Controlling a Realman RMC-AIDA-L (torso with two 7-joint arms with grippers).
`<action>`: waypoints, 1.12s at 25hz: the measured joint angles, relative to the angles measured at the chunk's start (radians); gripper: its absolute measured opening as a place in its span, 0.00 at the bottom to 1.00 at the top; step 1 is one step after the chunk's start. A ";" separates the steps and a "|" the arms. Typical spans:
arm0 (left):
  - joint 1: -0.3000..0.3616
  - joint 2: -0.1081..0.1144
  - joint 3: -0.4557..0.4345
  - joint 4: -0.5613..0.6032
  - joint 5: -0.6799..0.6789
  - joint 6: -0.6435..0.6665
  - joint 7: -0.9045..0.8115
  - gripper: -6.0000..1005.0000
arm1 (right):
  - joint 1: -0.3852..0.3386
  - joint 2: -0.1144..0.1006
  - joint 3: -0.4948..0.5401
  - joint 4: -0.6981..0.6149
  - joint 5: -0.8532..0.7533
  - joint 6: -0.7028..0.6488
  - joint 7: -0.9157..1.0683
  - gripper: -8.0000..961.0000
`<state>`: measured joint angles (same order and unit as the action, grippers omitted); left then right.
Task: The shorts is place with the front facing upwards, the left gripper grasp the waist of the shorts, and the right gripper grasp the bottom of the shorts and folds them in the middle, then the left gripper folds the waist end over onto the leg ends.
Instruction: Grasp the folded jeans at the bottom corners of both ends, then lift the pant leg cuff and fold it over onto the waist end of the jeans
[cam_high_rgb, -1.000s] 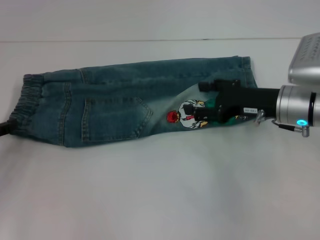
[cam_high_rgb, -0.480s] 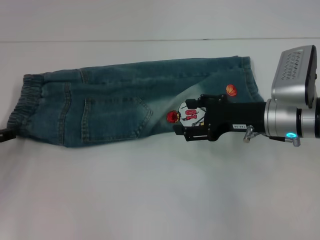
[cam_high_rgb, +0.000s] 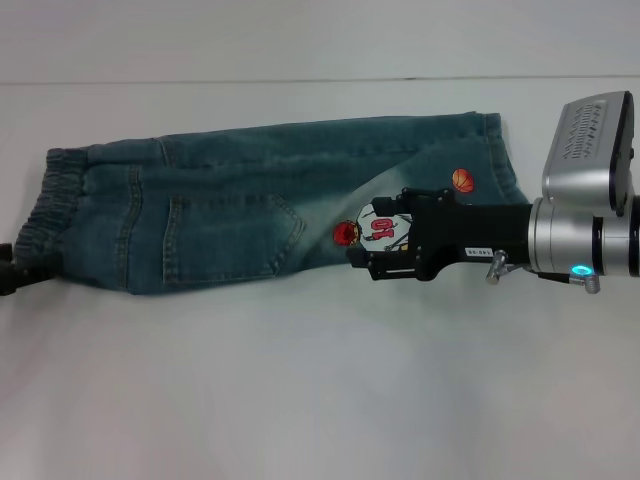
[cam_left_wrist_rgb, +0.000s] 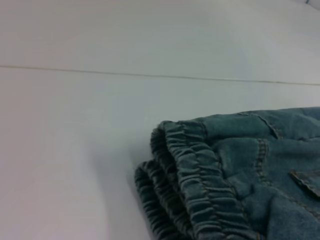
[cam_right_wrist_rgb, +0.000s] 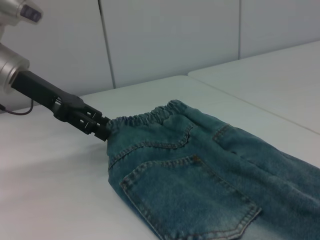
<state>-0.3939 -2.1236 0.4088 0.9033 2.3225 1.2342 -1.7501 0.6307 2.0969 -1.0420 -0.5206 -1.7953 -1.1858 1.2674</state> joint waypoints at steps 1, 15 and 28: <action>-0.001 0.000 0.002 -0.001 0.000 -0.001 0.000 0.86 | 0.000 0.000 0.001 0.001 0.000 0.001 0.000 0.89; -0.039 0.016 0.002 -0.065 0.045 -0.042 -0.022 0.58 | -0.001 0.000 0.005 0.004 0.004 0.002 0.001 0.89; -0.055 0.019 0.024 -0.066 0.085 -0.027 -0.027 0.10 | 0.000 0.000 -0.001 0.004 0.027 0.024 0.000 0.89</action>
<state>-0.4490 -2.1043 0.4324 0.8375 2.4075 1.2070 -1.7773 0.6306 2.0969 -1.0431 -0.5168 -1.7682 -1.1621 1.2679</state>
